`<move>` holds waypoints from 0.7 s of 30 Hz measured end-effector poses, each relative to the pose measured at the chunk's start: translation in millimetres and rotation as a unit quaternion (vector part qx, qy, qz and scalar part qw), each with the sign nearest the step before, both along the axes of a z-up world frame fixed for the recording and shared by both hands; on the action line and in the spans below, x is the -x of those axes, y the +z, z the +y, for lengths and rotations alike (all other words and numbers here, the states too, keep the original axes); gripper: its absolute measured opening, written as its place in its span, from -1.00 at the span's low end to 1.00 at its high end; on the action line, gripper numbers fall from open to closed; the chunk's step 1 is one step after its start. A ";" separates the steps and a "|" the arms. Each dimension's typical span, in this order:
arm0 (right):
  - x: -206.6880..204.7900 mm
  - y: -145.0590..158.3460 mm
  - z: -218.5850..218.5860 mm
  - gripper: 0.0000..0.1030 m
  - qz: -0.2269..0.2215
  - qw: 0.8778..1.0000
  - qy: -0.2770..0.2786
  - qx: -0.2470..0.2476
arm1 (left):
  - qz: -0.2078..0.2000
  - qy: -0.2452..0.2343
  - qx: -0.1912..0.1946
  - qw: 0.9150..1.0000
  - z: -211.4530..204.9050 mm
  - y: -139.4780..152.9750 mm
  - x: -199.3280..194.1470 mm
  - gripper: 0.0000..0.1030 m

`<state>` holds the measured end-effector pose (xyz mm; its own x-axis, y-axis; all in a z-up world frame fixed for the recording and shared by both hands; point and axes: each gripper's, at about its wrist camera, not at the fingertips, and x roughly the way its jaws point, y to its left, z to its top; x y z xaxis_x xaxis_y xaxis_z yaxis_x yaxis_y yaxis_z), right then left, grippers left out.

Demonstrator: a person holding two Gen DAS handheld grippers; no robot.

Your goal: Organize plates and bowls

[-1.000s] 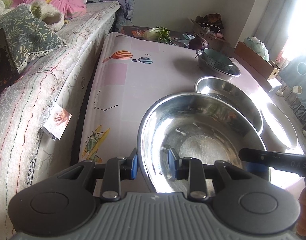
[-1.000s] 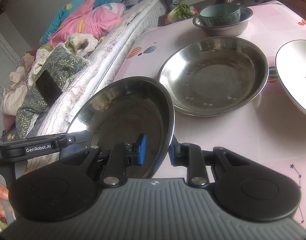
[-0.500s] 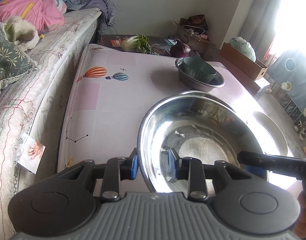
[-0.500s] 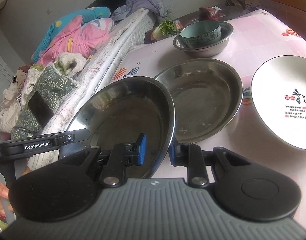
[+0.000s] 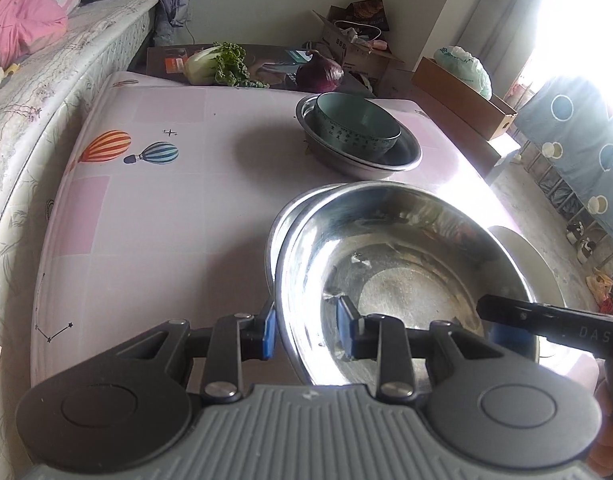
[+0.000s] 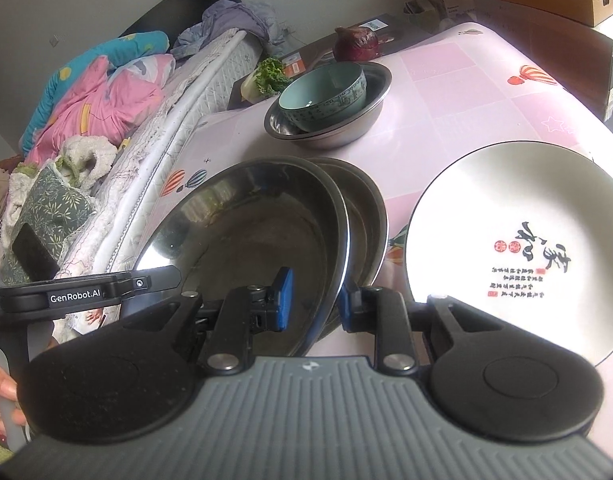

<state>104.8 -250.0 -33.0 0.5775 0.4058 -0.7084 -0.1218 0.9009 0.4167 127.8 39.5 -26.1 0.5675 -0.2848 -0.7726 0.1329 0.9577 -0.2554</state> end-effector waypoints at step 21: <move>-42.6 -20.7 7.8 -0.34 0.022 1.000 0.005 0.020 | 0.013 0.005 -0.015 1.000 -2.3 -9.8 -26.6 -0.17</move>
